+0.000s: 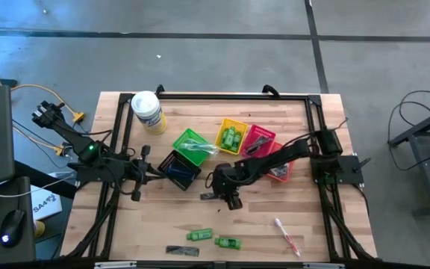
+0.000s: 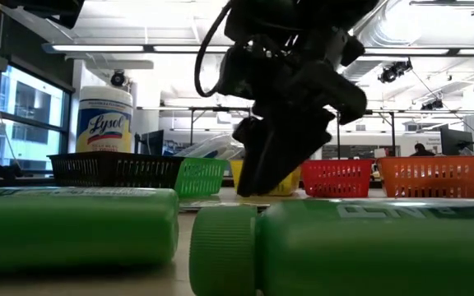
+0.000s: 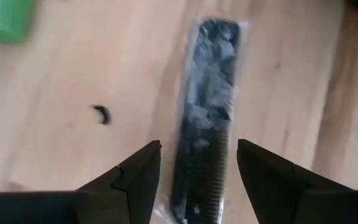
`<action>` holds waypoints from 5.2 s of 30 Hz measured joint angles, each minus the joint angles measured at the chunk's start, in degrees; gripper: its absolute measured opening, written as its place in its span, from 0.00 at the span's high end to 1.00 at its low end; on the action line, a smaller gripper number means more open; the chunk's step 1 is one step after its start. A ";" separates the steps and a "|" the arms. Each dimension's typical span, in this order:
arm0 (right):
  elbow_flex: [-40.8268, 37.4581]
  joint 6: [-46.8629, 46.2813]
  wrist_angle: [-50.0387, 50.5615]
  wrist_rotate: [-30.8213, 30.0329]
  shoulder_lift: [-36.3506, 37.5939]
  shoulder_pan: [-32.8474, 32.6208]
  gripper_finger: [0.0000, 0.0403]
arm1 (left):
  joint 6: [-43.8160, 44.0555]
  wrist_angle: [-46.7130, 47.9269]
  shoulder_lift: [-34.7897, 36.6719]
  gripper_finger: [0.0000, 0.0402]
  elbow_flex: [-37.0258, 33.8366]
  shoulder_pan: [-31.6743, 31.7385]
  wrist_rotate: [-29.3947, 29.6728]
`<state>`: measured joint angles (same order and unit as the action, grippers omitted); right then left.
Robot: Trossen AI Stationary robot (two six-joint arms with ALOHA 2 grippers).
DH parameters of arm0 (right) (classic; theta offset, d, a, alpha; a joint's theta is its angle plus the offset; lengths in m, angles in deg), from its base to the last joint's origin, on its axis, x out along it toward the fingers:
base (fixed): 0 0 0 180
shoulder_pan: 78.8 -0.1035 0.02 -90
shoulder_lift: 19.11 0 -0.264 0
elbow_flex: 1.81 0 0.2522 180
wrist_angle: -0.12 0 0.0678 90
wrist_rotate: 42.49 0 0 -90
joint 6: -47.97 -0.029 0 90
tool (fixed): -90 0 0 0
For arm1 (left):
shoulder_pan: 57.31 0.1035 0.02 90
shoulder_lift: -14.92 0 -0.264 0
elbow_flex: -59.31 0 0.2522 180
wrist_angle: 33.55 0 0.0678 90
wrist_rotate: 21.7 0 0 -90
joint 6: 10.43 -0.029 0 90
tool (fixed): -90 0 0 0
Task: Pick & Place Travel size toiletries
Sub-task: Put the black comb into the red bin
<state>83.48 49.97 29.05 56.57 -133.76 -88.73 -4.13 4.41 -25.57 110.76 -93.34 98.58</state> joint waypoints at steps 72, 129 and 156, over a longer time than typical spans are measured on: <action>-0.11 0.78 8.18 -21.89 9.05 -6.26 0.99 | 4.52 4.33 0.02 1.00 0.07 -0.02 -0.41; -2.21 -0.56 8.97 -26.15 6.95 -5.08 0.99 | 6.45 5.95 -0.02 1.00 0.00 -0.02 -1.55; -1.60 2.18 0.95 -3.45 -3.77 6.73 0.41 | 7.64 7.70 -1.05 1.00 -0.02 0.00 -2.49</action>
<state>81.88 52.15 30.00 53.12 -137.53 -82.00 3.51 12.11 -26.61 110.74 -93.34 96.09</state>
